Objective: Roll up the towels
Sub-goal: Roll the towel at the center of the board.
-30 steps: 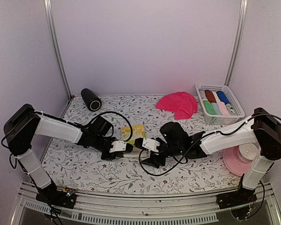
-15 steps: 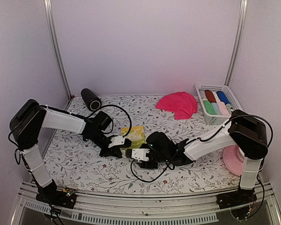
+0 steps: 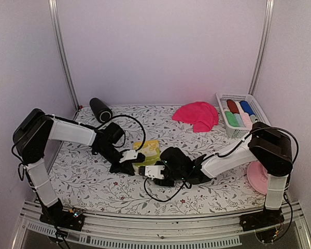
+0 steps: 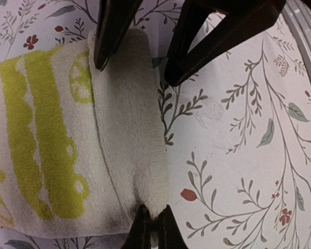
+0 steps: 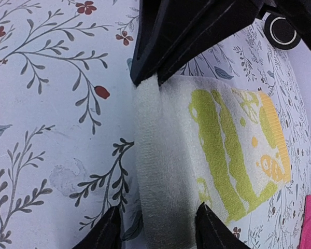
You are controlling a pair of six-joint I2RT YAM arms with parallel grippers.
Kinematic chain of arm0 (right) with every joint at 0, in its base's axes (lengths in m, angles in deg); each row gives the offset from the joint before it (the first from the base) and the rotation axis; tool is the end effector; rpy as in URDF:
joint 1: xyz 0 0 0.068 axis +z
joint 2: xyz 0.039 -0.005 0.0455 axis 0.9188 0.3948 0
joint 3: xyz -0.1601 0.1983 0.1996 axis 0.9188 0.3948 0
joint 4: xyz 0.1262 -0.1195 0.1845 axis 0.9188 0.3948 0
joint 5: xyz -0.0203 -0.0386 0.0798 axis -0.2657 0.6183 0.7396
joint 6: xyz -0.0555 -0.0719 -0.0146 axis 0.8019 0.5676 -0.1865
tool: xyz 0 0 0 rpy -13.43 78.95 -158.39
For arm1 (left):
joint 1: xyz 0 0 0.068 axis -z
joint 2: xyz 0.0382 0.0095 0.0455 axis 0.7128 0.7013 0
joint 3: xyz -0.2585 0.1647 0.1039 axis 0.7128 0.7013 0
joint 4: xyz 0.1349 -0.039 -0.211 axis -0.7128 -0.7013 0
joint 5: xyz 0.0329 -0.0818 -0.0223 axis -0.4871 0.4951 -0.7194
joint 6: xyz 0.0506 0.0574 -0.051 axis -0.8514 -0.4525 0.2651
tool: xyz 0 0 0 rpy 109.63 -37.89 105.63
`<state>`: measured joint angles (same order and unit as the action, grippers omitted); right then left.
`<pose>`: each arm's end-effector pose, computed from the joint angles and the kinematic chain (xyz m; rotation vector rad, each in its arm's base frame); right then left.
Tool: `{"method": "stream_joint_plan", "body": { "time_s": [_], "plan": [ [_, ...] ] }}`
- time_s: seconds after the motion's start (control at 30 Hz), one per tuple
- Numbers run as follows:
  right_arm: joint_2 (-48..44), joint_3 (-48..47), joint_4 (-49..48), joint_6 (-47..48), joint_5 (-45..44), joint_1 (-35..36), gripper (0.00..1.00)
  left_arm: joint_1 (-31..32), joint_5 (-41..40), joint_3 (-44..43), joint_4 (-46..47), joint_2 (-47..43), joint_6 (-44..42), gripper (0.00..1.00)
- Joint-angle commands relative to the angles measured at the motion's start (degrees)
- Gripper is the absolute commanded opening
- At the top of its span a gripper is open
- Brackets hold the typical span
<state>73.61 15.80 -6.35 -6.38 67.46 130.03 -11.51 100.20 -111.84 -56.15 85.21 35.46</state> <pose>0.2092 0.3947 0.1457 -1.7161 1.4997 0.1087 0.2600 -0.2287 0.1484 1.9185 1.8796 -0.7134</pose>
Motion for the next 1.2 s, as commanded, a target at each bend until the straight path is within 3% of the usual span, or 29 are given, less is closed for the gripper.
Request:
{"method": "stream_joint_plan", "body": {
  "time_s": [0.0, 0.23, 0.33, 0.63, 0.77, 0.93, 1.17],
  "plan": [
    [2.66, -2.67, 1.04, -0.20, -1.85, 0.25, 0.45, -0.62, 1.19, -0.88, -3.30, 1.24, -0.97, 0.00],
    [3.79, -4.77, 5.38, -1.99, -0.05, 0.26, 0.12, -1.05, 1.42, -0.86, -3.95, 0.71, -1.73, 0.00],
    [3.32, -5.19, 7.62, -3.52, 2.27, 0.26, 0.05, -1.70, 1.61, -0.53, -3.59, -0.54, -1.87, 0.03],
    [3.11, -7.71, 14.55, -9.48, 11.59, -0.07, 0.04, -3.01, 1.94, 7.23, 5.48, -9.73, -0.42, 0.41],
    [2.89, -10.04, 18.30, -12.19, 18.09, -1.85, 0.04, -3.77, 1.31, 12.68, 12.50, -14.61, 0.56, 0.52],
    [4.78, -15.78, 25.03, -16.20, 25.95, -5.08, 0.04, -4.19, 0.20, 21.63, 23.83, -22.08, 0.80, 0.54],
    [9.33, -23.30, 32.82, -20.33, 34.34, -8.42, 0.05, -3.25, -3.35, 32.62, 37.08, -31.20, -1.79, 0.47]
  ]
}}
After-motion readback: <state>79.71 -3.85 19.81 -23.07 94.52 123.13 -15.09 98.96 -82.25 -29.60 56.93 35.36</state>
